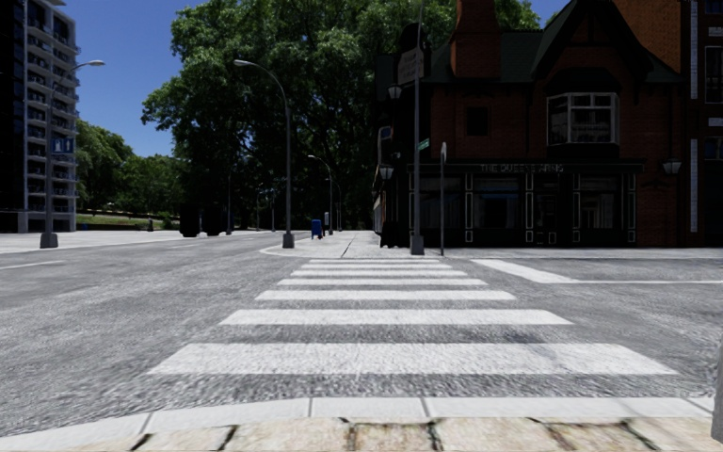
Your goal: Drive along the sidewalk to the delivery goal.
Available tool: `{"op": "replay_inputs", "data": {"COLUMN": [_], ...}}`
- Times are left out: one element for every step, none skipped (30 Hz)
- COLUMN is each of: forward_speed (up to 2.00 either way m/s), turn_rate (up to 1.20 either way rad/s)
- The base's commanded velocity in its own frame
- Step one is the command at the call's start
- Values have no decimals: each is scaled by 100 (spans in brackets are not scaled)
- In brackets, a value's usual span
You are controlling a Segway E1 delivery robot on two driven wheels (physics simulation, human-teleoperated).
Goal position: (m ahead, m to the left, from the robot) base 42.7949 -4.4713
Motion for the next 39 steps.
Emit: {"op": "replay_inputs", "data": {"forward_speed": [200,200,200,200,200,200,200,200,200,200,200,200,200,200,200,200,180,180,160,136,125,114,114,104,101,100,100,100,100,100,100,100,100,100,100,101,101,101,101], "turn_rate": [0,0,0,0,0,0,0,0,0,0,0,0,0,0,0,0,0,0,0,0,0,0,0,0,0,0,0,0,0,0,0,0,0,0,0,0,0,0,0]}}
